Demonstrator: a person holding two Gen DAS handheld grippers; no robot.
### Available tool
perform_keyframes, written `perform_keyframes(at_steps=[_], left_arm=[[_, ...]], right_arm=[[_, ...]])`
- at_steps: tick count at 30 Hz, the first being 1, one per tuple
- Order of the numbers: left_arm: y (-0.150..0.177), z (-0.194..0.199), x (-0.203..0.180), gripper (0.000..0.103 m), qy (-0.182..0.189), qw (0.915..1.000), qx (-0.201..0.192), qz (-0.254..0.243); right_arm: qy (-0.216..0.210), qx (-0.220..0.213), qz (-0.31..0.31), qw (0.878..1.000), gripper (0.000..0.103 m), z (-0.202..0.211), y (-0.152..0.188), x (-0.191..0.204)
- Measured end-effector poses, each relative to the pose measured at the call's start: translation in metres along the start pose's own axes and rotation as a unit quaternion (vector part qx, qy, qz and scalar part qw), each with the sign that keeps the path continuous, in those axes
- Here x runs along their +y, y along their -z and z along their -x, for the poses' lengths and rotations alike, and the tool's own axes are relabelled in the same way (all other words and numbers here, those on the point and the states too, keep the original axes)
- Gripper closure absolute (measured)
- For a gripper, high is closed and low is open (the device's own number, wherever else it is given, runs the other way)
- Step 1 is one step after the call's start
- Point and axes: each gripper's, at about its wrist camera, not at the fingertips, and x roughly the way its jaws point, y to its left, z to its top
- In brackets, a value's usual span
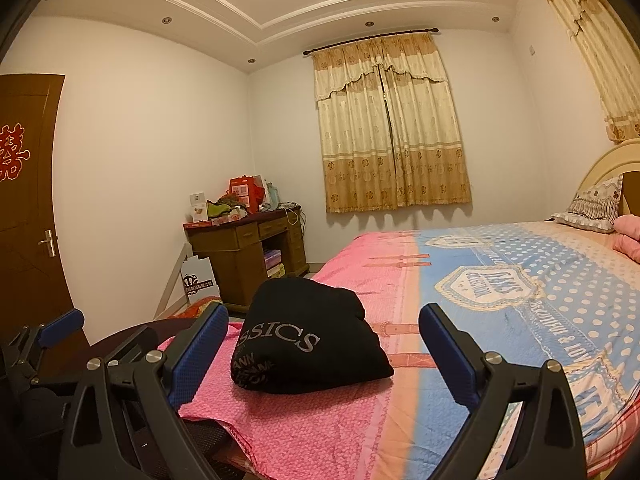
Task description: Fold large clothes
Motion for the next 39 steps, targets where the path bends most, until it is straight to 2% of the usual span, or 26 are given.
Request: perform_keyframes(at_steps=[39], left_arm=[[-0.0025, -0.0070, 0.0036, 0.000, -0.032, 0.9994, 0.002, 0.010]], right_arm=[[0.001, 0.009, -0.007, 1.000, 0.006, -0.0059, 0.0040, -0.0041]])
